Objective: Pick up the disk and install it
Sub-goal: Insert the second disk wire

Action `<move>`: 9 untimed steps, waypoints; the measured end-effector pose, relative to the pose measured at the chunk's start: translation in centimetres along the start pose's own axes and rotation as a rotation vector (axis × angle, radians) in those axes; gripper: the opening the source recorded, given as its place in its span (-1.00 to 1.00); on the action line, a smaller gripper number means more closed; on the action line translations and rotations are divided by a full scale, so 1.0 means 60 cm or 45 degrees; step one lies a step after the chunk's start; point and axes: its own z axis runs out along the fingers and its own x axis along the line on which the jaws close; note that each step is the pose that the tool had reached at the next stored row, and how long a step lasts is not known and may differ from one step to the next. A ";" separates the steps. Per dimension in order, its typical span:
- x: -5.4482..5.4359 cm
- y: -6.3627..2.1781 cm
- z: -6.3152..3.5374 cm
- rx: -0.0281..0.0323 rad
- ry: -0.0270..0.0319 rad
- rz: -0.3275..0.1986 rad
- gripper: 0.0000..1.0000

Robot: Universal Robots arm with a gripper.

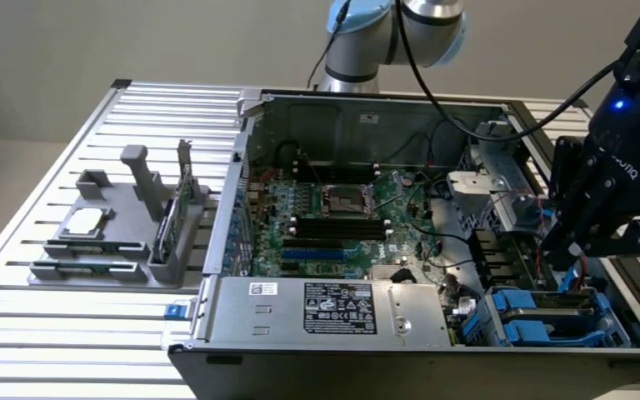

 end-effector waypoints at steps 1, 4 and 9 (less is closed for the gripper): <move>0.000 0.000 0.000 0.0000 -0.0003 0.000 -0.51; 0.000 0.001 0.002 0.0000 -0.0002 0.000 -0.51; 0.000 0.003 0.006 0.0001 -0.0002 0.000 -0.51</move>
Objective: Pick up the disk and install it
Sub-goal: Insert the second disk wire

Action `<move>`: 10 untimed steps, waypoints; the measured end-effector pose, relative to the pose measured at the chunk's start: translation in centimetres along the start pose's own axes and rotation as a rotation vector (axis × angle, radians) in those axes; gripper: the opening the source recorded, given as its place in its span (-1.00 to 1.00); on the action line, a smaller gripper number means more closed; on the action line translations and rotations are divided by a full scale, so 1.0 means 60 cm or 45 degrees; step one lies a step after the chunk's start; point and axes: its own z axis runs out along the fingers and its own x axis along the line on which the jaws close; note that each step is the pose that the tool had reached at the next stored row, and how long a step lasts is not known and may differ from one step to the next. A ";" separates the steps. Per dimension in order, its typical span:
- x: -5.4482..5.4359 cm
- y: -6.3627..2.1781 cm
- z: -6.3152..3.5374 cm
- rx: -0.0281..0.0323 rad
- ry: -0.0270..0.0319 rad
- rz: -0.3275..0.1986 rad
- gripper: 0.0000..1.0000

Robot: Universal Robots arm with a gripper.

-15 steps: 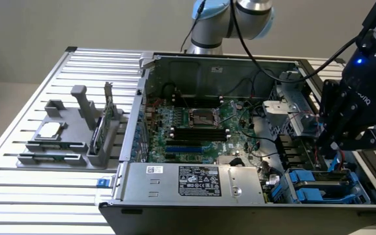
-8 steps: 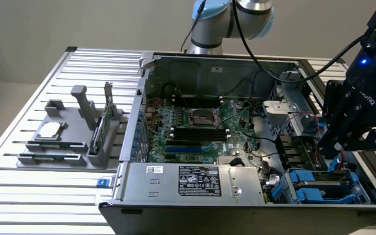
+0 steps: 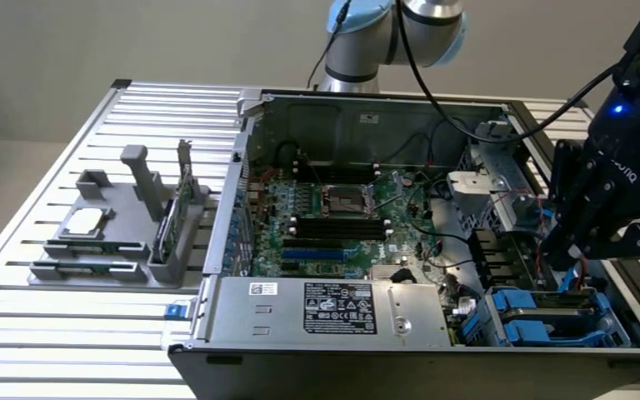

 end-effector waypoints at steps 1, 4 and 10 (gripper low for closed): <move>0.000 0.001 0.001 0.0000 0.0000 0.000 -0.51; 0.000 0.002 0.003 0.0000 0.0000 0.000 -0.51; 0.000 0.003 0.008 0.0000 -0.0002 0.000 -0.51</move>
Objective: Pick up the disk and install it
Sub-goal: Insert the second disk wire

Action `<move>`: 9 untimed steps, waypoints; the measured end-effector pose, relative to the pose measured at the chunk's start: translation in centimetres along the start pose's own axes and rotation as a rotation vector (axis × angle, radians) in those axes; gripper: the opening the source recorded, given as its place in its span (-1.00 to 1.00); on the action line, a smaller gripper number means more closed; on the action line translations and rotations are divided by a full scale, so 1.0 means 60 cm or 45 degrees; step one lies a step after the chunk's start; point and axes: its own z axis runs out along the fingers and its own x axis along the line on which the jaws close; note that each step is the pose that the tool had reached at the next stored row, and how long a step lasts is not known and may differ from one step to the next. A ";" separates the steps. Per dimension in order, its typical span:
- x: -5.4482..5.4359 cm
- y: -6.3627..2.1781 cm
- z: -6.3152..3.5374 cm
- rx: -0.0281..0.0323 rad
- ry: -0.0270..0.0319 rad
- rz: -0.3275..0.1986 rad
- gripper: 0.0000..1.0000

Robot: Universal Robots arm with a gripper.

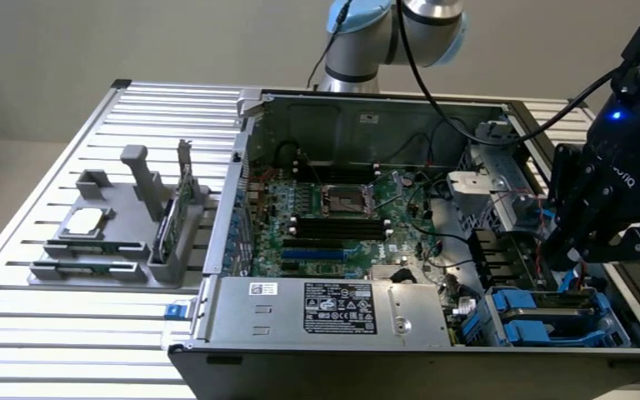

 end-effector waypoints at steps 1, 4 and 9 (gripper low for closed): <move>0.000 0.000 0.001 0.0000 0.0000 0.000 -0.55; 0.000 0.001 0.002 0.0005 0.0001 0.000 -0.67; 0.000 0.002 0.003 0.0016 0.0004 0.000 -0.67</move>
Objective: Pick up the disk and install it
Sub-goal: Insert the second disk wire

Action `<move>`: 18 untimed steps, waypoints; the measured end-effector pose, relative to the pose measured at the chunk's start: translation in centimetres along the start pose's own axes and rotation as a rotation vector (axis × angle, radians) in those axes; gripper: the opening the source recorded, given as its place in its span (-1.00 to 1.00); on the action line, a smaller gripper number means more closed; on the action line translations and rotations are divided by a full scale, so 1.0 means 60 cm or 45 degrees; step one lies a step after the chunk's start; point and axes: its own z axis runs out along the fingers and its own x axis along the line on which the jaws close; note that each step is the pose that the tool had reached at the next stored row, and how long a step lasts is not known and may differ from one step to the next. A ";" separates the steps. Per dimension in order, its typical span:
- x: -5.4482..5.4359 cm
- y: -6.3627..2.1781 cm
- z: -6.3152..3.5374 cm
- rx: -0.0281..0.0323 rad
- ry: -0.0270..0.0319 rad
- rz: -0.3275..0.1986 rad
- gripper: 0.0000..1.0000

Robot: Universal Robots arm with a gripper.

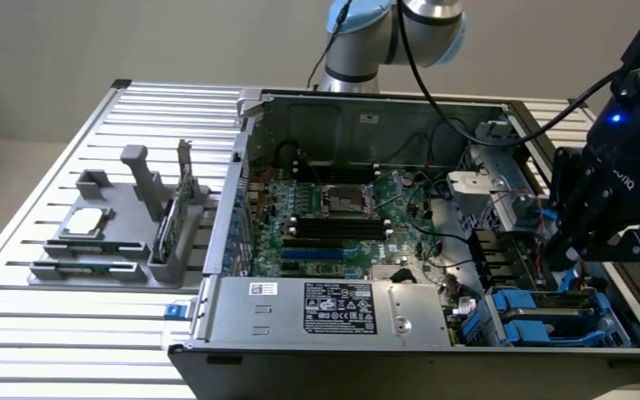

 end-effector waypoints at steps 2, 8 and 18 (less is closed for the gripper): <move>-0.001 0.000 0.001 0.0002 0.0000 0.000 -0.67; -0.010 0.001 0.004 0.0015 -0.0003 0.000 -0.67; -0.027 0.003 0.019 0.0037 0.0009 0.000 -0.67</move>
